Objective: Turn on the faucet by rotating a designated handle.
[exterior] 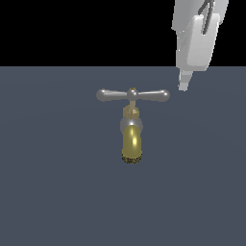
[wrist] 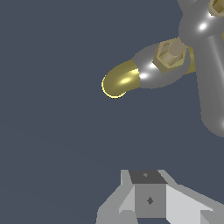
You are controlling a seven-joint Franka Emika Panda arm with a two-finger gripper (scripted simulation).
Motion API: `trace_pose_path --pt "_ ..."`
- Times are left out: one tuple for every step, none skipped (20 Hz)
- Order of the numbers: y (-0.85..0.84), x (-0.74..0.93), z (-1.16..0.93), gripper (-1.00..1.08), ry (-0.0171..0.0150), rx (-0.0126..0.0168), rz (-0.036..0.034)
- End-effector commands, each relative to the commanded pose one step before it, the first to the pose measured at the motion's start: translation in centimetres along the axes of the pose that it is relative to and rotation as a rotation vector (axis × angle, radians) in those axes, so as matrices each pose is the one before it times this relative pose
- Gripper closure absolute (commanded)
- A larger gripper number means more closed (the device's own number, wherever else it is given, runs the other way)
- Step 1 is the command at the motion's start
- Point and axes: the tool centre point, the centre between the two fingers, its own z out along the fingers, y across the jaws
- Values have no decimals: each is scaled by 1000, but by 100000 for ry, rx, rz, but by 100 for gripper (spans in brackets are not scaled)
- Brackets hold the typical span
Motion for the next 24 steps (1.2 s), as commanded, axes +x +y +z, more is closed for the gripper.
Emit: trace_pose_path --pt "849 215 828 108 -48 -164 -4853" --pt "327 91 323 108 2 -35 -1870" --pt "326 92 323 108 6 -33 -1865" --pt "325 94 321 108 11 -30 -1859" --pt "315 93 312 108 16 -27 -1804" --pt "300 89 296 108 20 -23 -1714" --pt "284 86 281 108 23 -20 -1625" --pt "269 82 266 108 25 -18 -1538" --pt "254 79 251 108 27 -15 -1455" --pt "241 76 236 108 28 -13 -1375" --pt "226 73 221 108 29 -11 -1292" --pt "213 70 206 108 29 -9 -1214" --pt "200 66 193 108 29 -8 -1138" --pt "185 62 179 108 28 -7 -1055" --pt "170 57 163 108 27 -6 -965" --pt "154 52 147 108 25 -5 -873" --pt "137 46 131 108 23 -4 -778" --pt "121 42 114 108 21 -3 -685" --pt "104 36 97 108 18 -3 -588" --pt "87 31 79 108 14 -2 -491" --pt "70 26 61 108 10 -1 -394" --pt "53 20 43 108 6 -1 -293" --pt "37 18 24 108 2 0 -201" --pt "19 11 6 108 -3 1 -98"
